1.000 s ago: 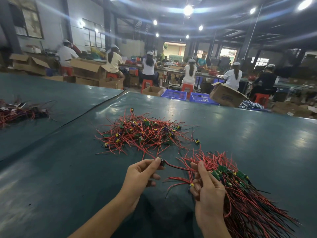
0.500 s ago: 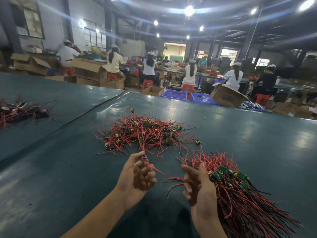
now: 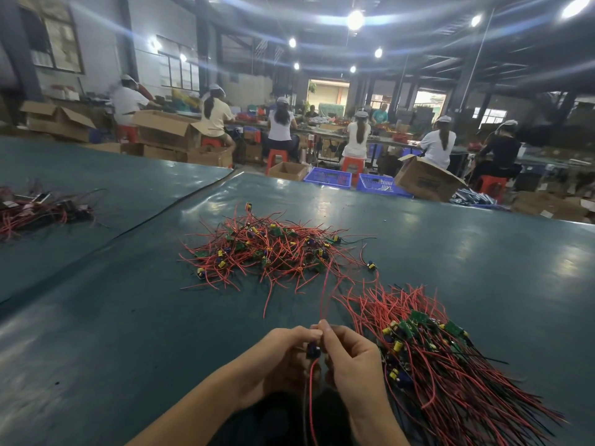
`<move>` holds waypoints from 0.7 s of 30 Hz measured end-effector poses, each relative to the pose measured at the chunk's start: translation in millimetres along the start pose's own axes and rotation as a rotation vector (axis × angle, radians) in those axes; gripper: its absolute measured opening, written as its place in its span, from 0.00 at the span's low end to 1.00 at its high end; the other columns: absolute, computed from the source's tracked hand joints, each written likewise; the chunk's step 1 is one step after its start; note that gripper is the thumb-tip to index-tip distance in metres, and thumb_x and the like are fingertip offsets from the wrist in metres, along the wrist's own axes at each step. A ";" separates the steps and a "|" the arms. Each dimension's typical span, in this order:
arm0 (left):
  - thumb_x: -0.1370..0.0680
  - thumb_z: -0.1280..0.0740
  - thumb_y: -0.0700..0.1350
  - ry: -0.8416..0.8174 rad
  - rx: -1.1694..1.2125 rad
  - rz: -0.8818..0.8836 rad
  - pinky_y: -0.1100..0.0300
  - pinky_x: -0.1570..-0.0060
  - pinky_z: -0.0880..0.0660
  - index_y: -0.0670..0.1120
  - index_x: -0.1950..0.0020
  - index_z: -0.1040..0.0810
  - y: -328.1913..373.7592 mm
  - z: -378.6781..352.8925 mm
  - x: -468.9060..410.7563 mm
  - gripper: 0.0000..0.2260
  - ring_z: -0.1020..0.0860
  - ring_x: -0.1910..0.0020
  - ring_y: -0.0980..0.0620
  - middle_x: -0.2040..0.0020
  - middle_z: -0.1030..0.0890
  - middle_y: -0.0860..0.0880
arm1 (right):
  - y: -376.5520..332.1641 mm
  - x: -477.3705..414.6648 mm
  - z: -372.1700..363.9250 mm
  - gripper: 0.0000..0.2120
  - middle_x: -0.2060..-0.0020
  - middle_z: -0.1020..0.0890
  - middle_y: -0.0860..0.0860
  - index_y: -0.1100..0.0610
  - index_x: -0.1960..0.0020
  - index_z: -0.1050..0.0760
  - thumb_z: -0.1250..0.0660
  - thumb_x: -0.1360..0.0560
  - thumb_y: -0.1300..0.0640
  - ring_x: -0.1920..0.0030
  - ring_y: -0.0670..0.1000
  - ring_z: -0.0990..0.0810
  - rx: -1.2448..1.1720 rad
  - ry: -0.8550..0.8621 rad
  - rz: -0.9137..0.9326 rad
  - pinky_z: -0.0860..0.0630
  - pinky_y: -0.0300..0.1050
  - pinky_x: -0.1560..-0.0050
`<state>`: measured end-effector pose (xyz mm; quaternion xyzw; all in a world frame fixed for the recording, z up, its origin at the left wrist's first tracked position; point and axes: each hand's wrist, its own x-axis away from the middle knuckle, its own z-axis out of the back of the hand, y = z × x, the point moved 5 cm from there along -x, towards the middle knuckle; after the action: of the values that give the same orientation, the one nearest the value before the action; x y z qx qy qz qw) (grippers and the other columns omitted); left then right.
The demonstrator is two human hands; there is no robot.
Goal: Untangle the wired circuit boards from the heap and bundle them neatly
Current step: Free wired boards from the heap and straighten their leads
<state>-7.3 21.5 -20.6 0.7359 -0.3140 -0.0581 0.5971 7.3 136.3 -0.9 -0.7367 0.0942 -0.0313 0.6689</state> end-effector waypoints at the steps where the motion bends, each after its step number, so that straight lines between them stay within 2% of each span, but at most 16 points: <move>1: 0.31 0.27 0.57 0.005 -0.017 -0.021 0.59 0.64 0.23 0.47 0.58 0.18 0.1 -1.3 -0.1 0.14 0.21 0.68 0.52 0.67 0.21 0.48 | -0.2 0.4 0.7 0.14 0.66 0.15 0.56 0.54 0.67 0.15 0.32 0.24 0.61 0.63 0.52 0.16 0.000 0.011 0.000 0.19 0.46 0.56; 4: 0.29 0.27 0.57 0.013 -0.084 -0.123 0.61 0.65 0.24 0.44 0.58 0.16 4.1 -5.3 0.5 0.15 0.21 0.69 0.52 0.67 0.20 0.47 | 2.7 -0.2 3.5 0.12 0.68 0.16 0.56 0.58 0.65 0.17 0.32 0.24 0.60 0.67 0.51 0.17 -0.021 0.042 -0.025 0.19 0.44 0.64; 6: 0.27 0.29 0.54 0.037 -0.135 -0.201 0.64 0.67 0.25 0.46 0.62 0.16 8.6 -7.5 2.2 0.13 0.21 0.70 0.53 0.68 0.19 0.48 | 3.9 -0.8 6.3 0.12 0.69 0.16 0.54 0.58 0.64 0.17 0.32 0.23 0.59 0.68 0.49 0.17 -0.009 0.087 -0.034 0.19 0.41 0.65; 10: 0.27 0.29 0.51 0.072 -0.244 -0.313 0.65 0.69 0.28 0.47 0.67 0.19 16.7 -12.2 4.6 0.11 0.23 0.72 0.54 0.70 0.20 0.48 | 8.6 -4.9 12.8 0.12 0.75 0.21 0.53 0.58 0.63 0.18 0.32 0.23 0.57 0.71 0.51 0.23 -0.094 0.192 -0.162 0.25 0.46 0.66; 13: 0.27 0.27 0.53 0.021 -0.282 -0.315 0.63 0.69 0.27 0.47 0.67 0.19 18.1 -17.0 7.0 0.13 0.22 0.72 0.52 0.70 0.20 0.46 | 7.1 -11.7 24.3 0.11 0.77 0.30 0.50 0.59 0.61 0.21 0.33 0.22 0.57 0.76 0.48 0.34 -0.227 0.283 -0.239 0.35 0.39 0.75; 15: 0.29 0.27 0.55 -0.023 -0.298 -0.301 0.63 0.69 0.27 0.47 0.66 0.19 19.5 -19.2 8.7 0.13 0.22 0.72 0.52 0.69 0.20 0.45 | 2.9 -16.3 35.7 0.10 0.76 0.32 0.49 0.59 0.60 0.22 0.35 0.21 0.57 0.80 0.45 0.39 -0.339 0.329 -0.251 0.42 0.34 0.82; 18: 0.30 0.27 0.55 -0.072 -0.287 -0.302 0.63 0.68 0.27 0.47 0.67 0.19 21.9 -20.0 11.1 0.13 0.22 0.72 0.52 0.68 0.22 0.45 | -3.0 -20.6 48.8 0.09 0.73 0.31 0.49 0.60 0.58 0.22 0.36 0.20 0.59 0.81 0.42 0.39 -0.475 0.382 -0.182 0.42 0.34 0.84; 21: 0.30 0.27 0.56 -0.035 -0.259 -0.291 0.63 0.68 0.27 0.47 0.67 0.19 19.9 -18.1 11.5 0.14 0.22 0.72 0.52 0.70 0.21 0.46 | -2.2 -19.6 51.2 0.09 0.74 0.31 0.48 0.59 0.57 0.20 0.34 0.21 0.56 0.81 0.41 0.39 -0.422 0.405 -0.124 0.40 0.34 0.83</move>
<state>2.5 28.9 6.0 0.6893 -0.2044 -0.1965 0.6667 -2.9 190.2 -2.5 -0.8427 0.1849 -0.1982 0.4652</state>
